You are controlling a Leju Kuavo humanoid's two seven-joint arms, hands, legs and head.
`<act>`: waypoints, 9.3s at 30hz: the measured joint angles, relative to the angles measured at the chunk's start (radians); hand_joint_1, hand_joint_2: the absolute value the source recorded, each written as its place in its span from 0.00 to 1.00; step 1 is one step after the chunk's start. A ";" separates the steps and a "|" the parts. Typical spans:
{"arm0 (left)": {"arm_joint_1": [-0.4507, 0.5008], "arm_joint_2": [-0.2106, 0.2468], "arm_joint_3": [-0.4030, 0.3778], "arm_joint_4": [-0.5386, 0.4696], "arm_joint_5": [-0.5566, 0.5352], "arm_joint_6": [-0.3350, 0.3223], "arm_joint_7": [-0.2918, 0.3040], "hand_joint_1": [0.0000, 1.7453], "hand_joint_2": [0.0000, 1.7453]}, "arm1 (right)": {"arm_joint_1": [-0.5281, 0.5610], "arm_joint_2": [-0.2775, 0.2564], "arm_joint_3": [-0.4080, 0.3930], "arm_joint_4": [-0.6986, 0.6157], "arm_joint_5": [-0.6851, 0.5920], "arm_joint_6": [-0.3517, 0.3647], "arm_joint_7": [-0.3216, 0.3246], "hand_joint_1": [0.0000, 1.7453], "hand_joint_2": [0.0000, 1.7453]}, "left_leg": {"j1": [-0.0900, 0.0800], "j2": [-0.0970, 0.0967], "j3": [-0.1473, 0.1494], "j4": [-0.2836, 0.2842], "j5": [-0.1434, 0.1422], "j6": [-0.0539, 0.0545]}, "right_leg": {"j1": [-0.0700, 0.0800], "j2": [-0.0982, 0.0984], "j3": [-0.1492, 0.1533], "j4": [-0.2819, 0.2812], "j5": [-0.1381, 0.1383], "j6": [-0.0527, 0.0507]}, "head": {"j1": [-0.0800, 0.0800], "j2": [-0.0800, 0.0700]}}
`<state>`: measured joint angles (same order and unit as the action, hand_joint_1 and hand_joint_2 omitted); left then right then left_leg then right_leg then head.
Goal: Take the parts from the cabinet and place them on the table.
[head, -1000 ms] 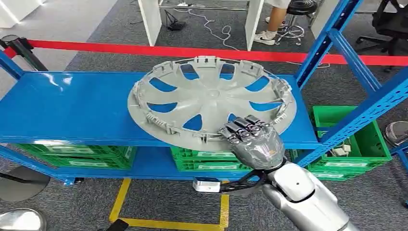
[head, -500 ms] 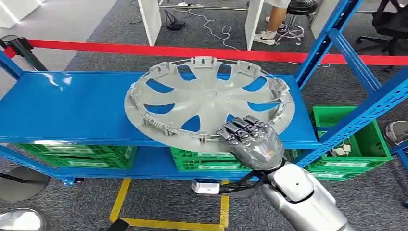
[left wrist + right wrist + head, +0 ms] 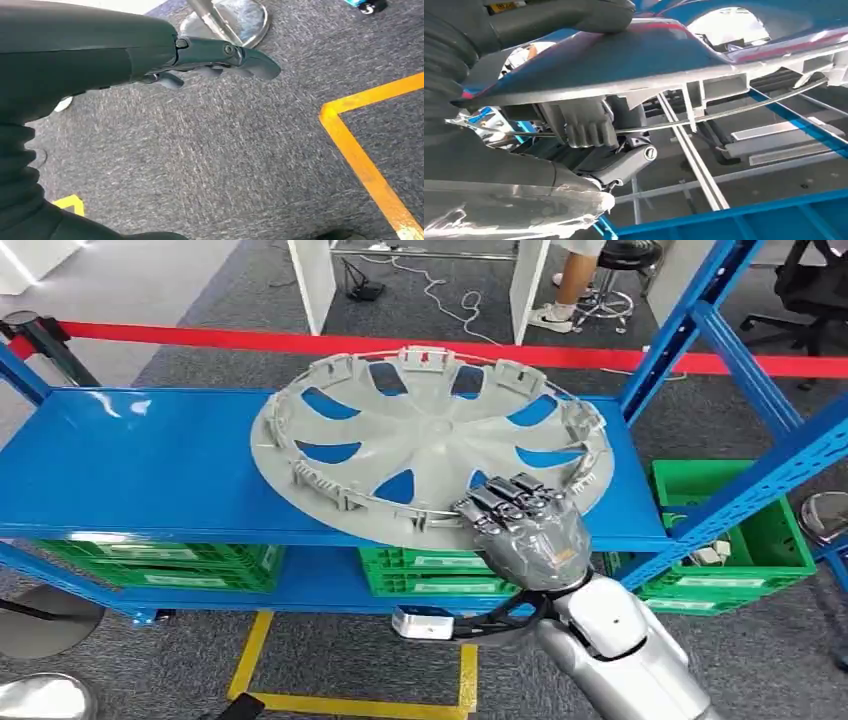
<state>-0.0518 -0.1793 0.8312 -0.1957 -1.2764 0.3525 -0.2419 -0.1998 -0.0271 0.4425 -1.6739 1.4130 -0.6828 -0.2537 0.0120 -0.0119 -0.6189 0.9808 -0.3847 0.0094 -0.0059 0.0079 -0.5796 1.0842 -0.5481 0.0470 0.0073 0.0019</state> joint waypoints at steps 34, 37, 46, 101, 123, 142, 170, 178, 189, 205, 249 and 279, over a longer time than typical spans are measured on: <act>-0.002 0.000 0.001 0.001 -0.019 -0.001 0.044 0.00 1.00 | 0.104 -0.013 -0.040 0.037 -0.120 -0.001 -0.026 1.00 1.00 | -0.011 0.010 0.024 -0.004 -0.023 0.006 | 0.004 -0.001 -0.149 0.235 -0.063 0.004 | 0.012 0.000; -0.002 0.000 0.001 0.001 -0.019 0.000 0.044 0.00 1.00 | 0.118 -0.013 -0.053 0.043 -0.144 -0.001 -0.034 1.00 1.00 | -0.009 0.011 -0.013 -0.002 0.006 -0.002 | 0.002 -0.002 -0.071 0.186 0.029 0.008 | 0.015 0.000; 0.001 0.002 0.001 0.001 -0.019 0.004 0.044 0.00 1.00 | 0.136 -0.013 -0.072 0.047 -0.145 -0.001 -0.027 1.00 1.00 | -0.011 0.010 -0.074 0.064 -0.037 -0.049 | 0.001 0.000 0.053 -0.059 0.042 -0.054 | 0.006 0.000; -0.006 0.000 0.006 0.002 -0.031 0.010 0.049 0.00 1.00 | 0.182 -0.035 -0.187 -0.091 -0.096 -0.002 -0.016 1.00 1.00 | -0.022 0.015 -0.018 -0.011 0.022 -0.008 | 0.008 -0.004 0.110 -0.087 0.026 -0.016 | 0.033 0.000; 0.002 0.019 0.024 0.003 -0.020 -0.015 0.049 0.00 1.00 | 0.120 -0.035 -0.169 -0.039 -0.043 -0.002 0.046 1.00 1.00 | -0.003 0.010 0.094 -0.021 -0.068 -0.004 | -0.015 -0.012 -0.127 0.009 0.079 0.013 | 0.037 0.000; -0.006 0.032 0.029 0.003 -0.010 -0.026 0.047 0.00 1.00 | 0.055 -0.034 -0.123 0.019 -0.032 -0.002 0.079 1.00 1.00 | -0.006 0.008 -0.085 0.322 -0.176 -0.060 | 0.013 -0.015 -0.018 -0.101 0.149 -0.057 | 0.041 0.000; -0.005 0.047 0.051 0.003 -0.011 -0.039 0.070 0.00 1.00 | -0.001 -0.030 -0.073 0.073 0.069 -0.003 0.166 1.00 1.00 | -0.002 0.006 -0.098 0.165 -0.137 -0.061 | 0.004 -0.030 0.042 -0.102 0.088 -0.045 | 0.037 0.000; -0.018 0.050 0.053 0.003 -0.019 -0.060 0.092 0.00 1.00 | -0.016 -0.030 -0.045 0.081 0.089 -0.003 0.199 1.00 1.00 | -0.015 0.092 0.113 0.007 -0.089 -0.058 | 0.012 -0.100 -0.040 -0.072 0.139 -0.021 | 0.034 0.000; -0.009 0.053 0.054 0.003 -0.022 -0.080 0.104 0.00 1.00 | -0.034 -0.031 -0.008 0.092 0.103 -0.004 0.215 1.00 1.00 | -0.014 -0.043 0.038 0.001 -0.033 0.007 | 0.007 -0.008 -0.126 0.196 0.006 -0.003 | 0.037 0.000; -0.005 0.050 0.055 0.003 -0.022 -0.100 0.125 0.00 1.00 | -0.058 -0.031 0.022 0.117 0.105 -0.004 0.221 1.00 1.00 | 0.000 0.007 -0.068 0.208 -0.093 -0.063 | 0.001 -0.075 0.000 -0.079 0.107 -0.039 | 0.018 0.000; -0.016 0.064 0.079 0.004 0.001 -0.188 0.180 0.00 1.00 | -0.101 -0.027 0.078 0.168 0.062 -0.005 0.216 1.00 1.00 | -0.011 -0.039 -0.006 0.007 -0.004 0.001 | 0.006 -0.010 -0.140 0.256 -0.060 -0.002 | 0.028 0.000; -0.022 0.075 0.085 0.004 0.000 -0.196 0.177 0.00 1.00 | -0.138 -0.002 0.093 0.200 0.055 -0.005 0.212 1.00 1.00 | 0.002 -0.029 -0.021 0.015 -0.001 -0.007 | 0.005 -0.007 -0.159 0.268 -0.064 -0.006 | 0.042 0.000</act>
<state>-0.0743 -0.1041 0.9159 -0.1915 -1.2760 0.1560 -0.0649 -0.3383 -0.0290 0.5356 -1.4744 1.4679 -0.6878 -0.0420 0.0139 -0.0407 -0.6403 0.9961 -0.3857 0.0027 -0.0008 0.0005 -0.7384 1.3520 -0.6120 0.0414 0.0488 0.0019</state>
